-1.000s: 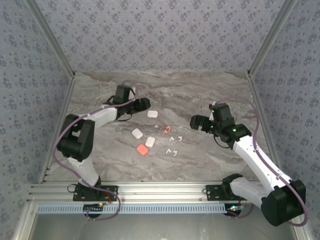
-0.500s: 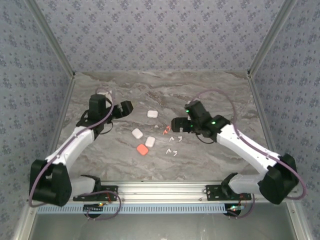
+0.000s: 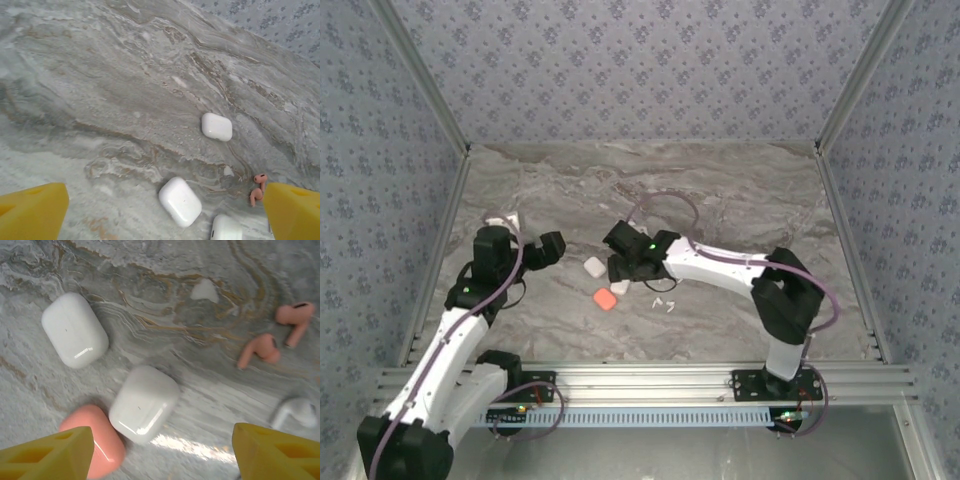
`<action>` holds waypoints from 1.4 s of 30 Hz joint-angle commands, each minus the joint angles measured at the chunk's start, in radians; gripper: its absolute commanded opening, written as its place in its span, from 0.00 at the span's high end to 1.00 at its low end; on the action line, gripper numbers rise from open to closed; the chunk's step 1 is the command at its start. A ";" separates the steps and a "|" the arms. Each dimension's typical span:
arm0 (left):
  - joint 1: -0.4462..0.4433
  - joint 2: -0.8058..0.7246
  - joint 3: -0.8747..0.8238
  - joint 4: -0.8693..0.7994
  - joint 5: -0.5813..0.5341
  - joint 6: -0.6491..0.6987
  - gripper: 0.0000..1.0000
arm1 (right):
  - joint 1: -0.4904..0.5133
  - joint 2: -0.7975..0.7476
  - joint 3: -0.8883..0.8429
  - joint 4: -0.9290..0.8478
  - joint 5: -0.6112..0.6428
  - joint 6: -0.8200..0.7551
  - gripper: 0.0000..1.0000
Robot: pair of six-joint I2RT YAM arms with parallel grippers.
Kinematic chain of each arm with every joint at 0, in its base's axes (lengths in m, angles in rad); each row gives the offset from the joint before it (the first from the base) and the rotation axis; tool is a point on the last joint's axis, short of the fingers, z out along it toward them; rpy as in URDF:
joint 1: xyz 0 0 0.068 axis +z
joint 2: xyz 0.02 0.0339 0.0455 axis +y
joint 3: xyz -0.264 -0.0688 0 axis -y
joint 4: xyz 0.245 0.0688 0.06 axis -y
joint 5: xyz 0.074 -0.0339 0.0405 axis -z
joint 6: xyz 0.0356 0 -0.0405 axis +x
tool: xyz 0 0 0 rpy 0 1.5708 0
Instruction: Insert wireless bluetooth earbuds into charging case
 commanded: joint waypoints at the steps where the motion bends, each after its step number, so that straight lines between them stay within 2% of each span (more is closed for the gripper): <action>1: 0.010 -0.064 0.000 -0.108 -0.041 0.035 0.01 | 0.013 0.074 0.068 -0.029 0.036 0.044 0.25; 11: 0.010 -0.123 -0.023 -0.128 -0.014 0.002 0.01 | 0.016 0.230 0.172 -0.080 0.003 0.048 0.28; 31: 0.011 -0.081 -0.025 -0.087 0.002 -0.031 0.01 | 0.023 0.212 0.107 -0.137 -0.033 0.016 0.37; 42: 0.011 -0.074 -0.027 -0.076 0.011 -0.047 0.01 | 0.021 0.237 0.077 -0.083 -0.067 -0.027 0.43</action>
